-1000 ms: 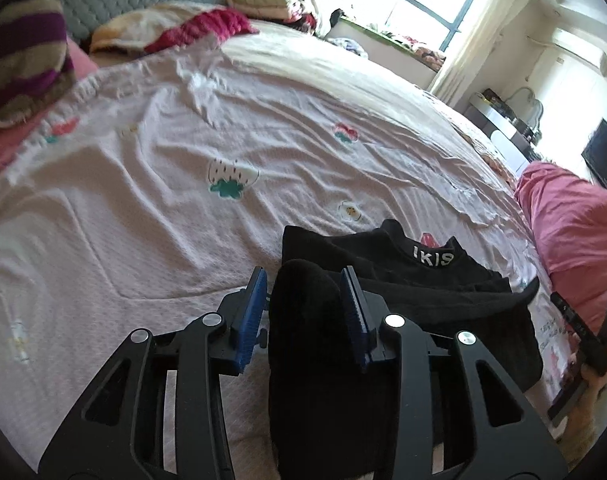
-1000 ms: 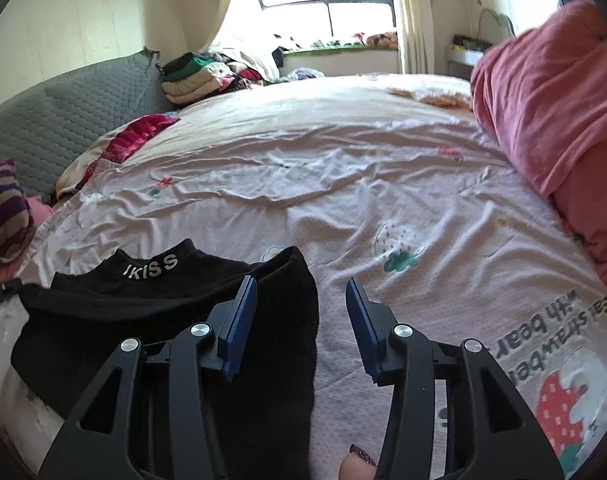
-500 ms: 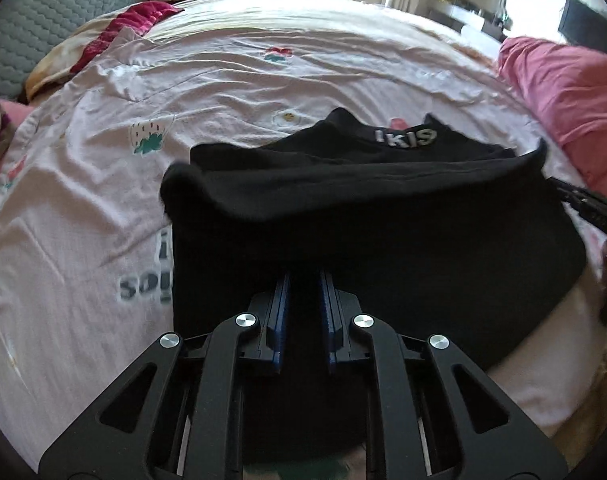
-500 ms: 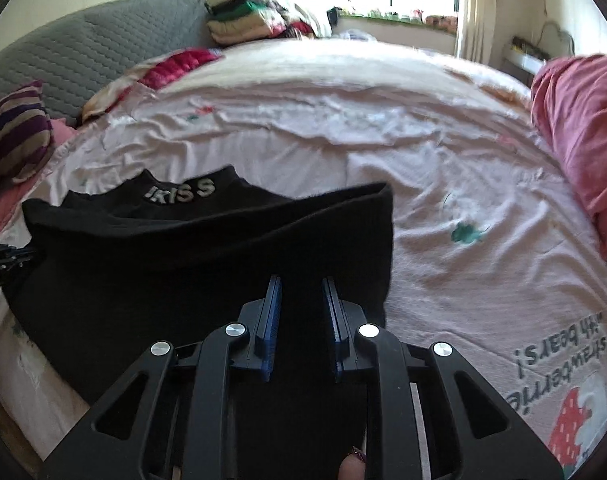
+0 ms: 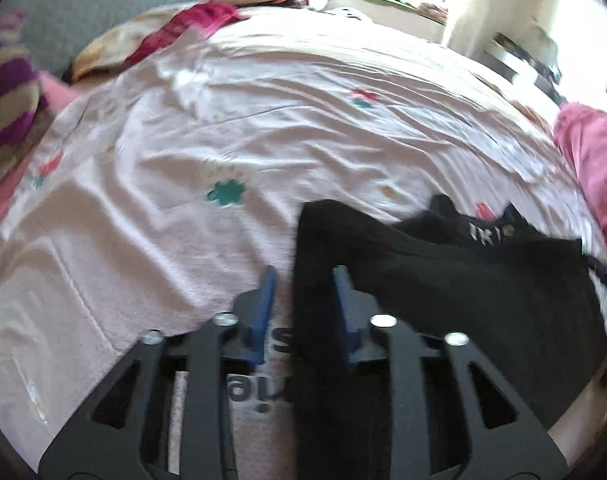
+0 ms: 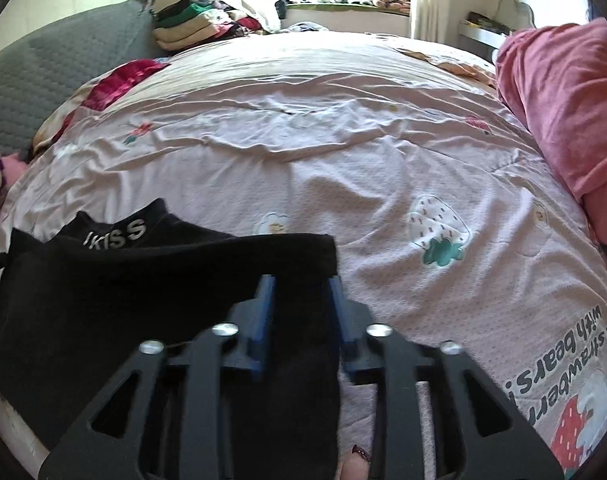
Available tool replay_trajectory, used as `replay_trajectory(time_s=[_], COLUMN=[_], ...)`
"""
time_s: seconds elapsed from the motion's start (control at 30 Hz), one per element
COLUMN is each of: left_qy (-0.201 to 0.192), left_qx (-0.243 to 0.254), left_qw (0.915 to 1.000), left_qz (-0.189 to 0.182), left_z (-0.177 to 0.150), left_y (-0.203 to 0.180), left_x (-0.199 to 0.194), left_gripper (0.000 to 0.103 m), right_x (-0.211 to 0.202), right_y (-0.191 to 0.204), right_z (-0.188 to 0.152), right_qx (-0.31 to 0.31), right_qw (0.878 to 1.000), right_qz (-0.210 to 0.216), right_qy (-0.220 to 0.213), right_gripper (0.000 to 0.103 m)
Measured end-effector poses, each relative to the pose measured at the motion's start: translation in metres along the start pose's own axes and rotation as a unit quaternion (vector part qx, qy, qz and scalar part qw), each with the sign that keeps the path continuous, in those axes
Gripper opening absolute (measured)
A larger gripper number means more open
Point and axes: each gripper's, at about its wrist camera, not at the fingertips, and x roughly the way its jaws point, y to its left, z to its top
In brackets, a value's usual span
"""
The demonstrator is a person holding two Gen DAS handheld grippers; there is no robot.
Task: Fold small clothes
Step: 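Lower the folded hem onto the shirt and open both grippers, then pinch the folded edge with both grippers to straighten it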
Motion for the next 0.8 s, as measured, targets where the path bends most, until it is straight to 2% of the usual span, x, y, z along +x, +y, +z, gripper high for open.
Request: replay_trajectory(time_s=[0.1, 0.17, 0.3, 0.33, 0.37, 0.43, 0.47, 0.53, 0.7, 0.8], left_qy=[0.021, 0.029, 0.03, 0.03, 0.03, 0.029, 0.025, 0.012, -0.026, -0.05], left_qx=[-0.017, -0.023, -0.024, -0.022, -0.021, -0.024, -0.022, -0.012, -0.01, -0.01], left_qw=[0.9995, 0.9988, 0.9981, 0.9981, 0.998, 0.9974, 0.9978, 0.9986, 0.998, 0.9971], left_qz=[-0.018, -0.033, -0.049, -0.049, -0.051, -0.062, -0.057, -0.05, -0.057, -0.056], left_z=[-0.001, -0.002, -0.005, -0.006, -0.007, -0.008, -0.008, -0.007, 0.002, 0.007], left_y=[0.009, 0.008, 0.004, 0.003, 0.002, 0.002, 0.001, -0.002, -0.003, -0.002], left_x=[0.01, 0.015, 0.018, 0.019, 0.02, 0.02, 0.018, 0.012, -0.013, -0.024], left_gripper=[0.033, 0.035, 0.036, 0.035, 0.027, 0.016, 0.012, 0.008, 0.003, 0.003], right_x=[0.006, 0.009, 0.012, 0.012, 0.012, 0.01, 0.009, 0.004, -0.017, -0.02], right_y=[-0.005, -0.009, -0.015, -0.015, -0.016, -0.013, -0.013, -0.01, -0.007, -0.006], right_z=[0.001, 0.001, -0.001, -0.001, -0.002, -0.003, -0.004, -0.005, 0.004, 0.013], right_qx=[0.01, 0.024, 0.042, 0.044, 0.044, 0.036, 0.032, 0.023, 0.008, 0.013], right_qw=[1.0, 0.999, 0.998, 0.998, 0.998, 0.998, 0.998, 0.998, 0.998, 0.997], right_qz=[0.001, 0.02, 0.039, 0.044, 0.052, 0.059, 0.059, 0.057, 0.052, 0.05], right_qy=[0.006, 0.009, 0.018, 0.018, 0.018, 0.012, 0.011, 0.004, -0.041, -0.051], right_gripper=[0.044, 0.044, 0.043, 0.04, 0.032, 0.026, 0.018, 0.01, 0.009, 0.009])
